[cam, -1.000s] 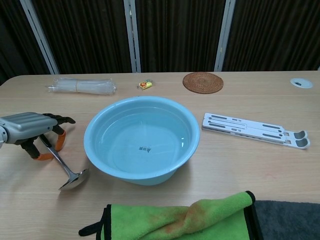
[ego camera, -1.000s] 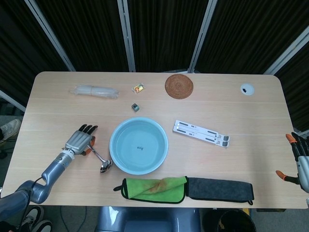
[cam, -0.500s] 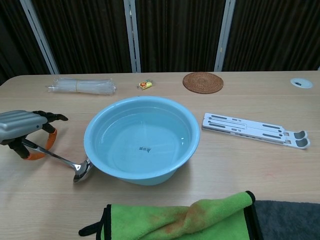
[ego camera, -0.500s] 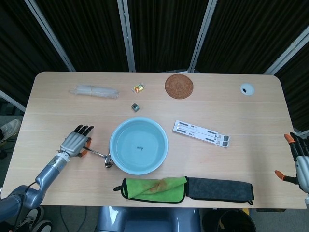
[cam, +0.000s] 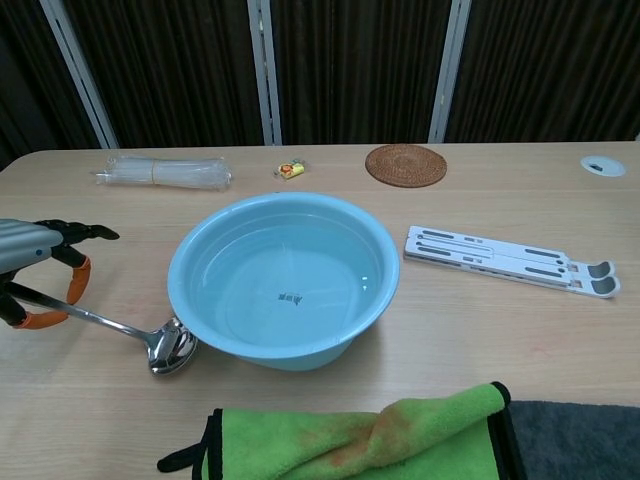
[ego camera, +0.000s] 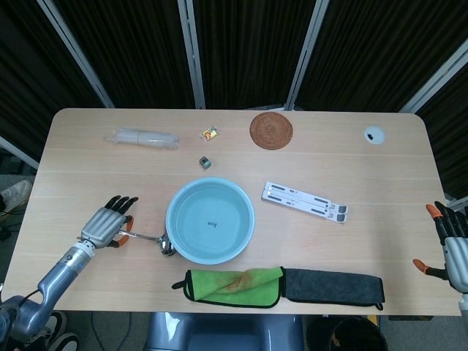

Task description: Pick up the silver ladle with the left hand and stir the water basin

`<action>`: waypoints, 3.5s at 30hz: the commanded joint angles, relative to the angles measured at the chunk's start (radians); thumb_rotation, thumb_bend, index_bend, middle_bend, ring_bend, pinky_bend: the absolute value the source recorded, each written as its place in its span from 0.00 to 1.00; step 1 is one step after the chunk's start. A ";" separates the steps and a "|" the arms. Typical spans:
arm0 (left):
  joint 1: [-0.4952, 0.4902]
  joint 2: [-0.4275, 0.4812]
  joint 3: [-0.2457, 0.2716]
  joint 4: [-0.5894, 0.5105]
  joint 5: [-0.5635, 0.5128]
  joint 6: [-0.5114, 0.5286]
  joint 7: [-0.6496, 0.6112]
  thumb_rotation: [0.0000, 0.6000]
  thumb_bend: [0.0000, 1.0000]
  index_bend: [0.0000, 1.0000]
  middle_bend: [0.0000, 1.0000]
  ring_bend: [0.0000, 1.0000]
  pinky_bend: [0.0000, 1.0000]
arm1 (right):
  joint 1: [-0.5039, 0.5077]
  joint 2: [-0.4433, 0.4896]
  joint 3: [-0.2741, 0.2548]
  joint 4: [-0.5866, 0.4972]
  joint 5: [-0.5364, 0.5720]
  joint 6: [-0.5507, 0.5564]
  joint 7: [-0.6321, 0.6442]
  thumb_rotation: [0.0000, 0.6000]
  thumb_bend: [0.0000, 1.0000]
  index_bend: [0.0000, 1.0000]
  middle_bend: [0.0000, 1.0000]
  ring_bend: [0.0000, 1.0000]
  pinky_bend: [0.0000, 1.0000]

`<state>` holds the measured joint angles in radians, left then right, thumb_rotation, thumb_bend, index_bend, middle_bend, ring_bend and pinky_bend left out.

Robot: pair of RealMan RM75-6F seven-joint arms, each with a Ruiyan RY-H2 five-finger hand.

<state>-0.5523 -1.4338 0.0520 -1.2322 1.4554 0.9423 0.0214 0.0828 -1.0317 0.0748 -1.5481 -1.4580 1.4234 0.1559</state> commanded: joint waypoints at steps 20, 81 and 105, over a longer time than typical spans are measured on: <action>0.067 0.320 0.100 -0.413 0.144 0.112 -0.106 1.00 0.37 0.54 0.00 0.00 0.00 | -0.037 0.010 -0.028 -0.022 -0.081 0.088 0.000 1.00 0.02 0.01 0.00 0.00 0.00; -0.419 0.086 -0.213 -0.194 -0.482 -0.350 0.089 1.00 0.41 0.55 0.00 0.00 0.00 | 0.012 0.033 -0.044 0.012 -0.089 -0.017 0.128 1.00 0.02 0.01 0.00 0.00 0.00; -0.551 -0.050 -0.163 -0.108 -0.682 -0.342 0.276 1.00 0.41 0.56 0.00 0.00 0.00 | 0.031 0.048 -0.066 0.034 -0.123 -0.035 0.212 1.00 0.02 0.01 0.00 0.00 0.00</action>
<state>-1.1005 -1.4815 -0.1129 -1.3417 0.7757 0.5989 0.2951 0.1141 -0.9835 0.0092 -1.5154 -1.5799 1.3875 0.3665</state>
